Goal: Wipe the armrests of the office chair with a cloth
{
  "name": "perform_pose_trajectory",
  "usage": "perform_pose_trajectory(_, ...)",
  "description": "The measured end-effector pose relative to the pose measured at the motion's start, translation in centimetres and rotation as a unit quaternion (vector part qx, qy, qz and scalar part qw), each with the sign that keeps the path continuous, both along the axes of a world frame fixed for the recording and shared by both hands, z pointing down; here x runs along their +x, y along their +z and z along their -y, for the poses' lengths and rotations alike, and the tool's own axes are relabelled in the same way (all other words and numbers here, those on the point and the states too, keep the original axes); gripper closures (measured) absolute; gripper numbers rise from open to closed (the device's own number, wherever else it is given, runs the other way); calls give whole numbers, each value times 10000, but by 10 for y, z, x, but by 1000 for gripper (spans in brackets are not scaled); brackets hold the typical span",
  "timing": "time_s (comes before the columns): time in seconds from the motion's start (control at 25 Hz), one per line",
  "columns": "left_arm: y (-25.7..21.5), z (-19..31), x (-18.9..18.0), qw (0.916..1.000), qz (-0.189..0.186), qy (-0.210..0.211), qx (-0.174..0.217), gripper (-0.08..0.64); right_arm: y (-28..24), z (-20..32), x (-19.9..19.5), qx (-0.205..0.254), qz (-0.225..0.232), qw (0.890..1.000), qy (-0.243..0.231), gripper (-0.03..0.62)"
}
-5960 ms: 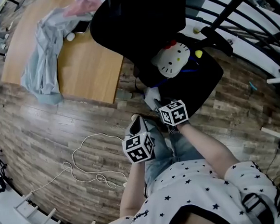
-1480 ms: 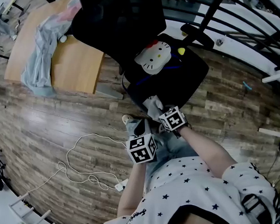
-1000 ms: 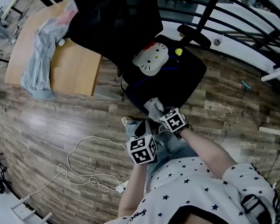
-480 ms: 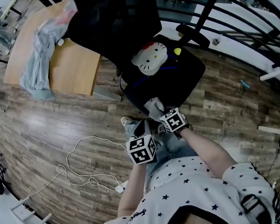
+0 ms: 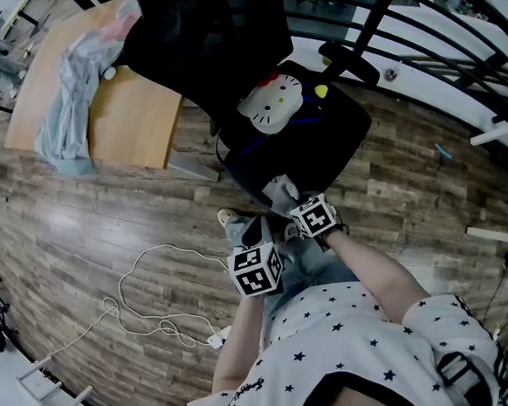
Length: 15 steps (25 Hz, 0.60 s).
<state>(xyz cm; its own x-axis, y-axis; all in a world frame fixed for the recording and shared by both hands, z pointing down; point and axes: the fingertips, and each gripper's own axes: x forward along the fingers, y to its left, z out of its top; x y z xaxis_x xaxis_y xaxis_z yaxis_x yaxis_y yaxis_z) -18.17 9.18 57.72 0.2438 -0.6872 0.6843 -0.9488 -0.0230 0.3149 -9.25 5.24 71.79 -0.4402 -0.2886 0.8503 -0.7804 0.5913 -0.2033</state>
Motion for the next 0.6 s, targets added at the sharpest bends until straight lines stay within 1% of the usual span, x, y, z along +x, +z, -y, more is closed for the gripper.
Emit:
perform_pose_trajectory(0.24,-2,0,3,10000,13,60,4,554,-3,-2,4,-67,72,9999,43,563)
perform_pose_trajectory(0.4,-6,3,3,9999,33,125,43,554,-14,2,12,-49,322,9991,282,563)
perform_pose_trajectory(0.6,-10,10,3,9997,78,199,94,554,-39,9,30,143,627,9964,549,563)
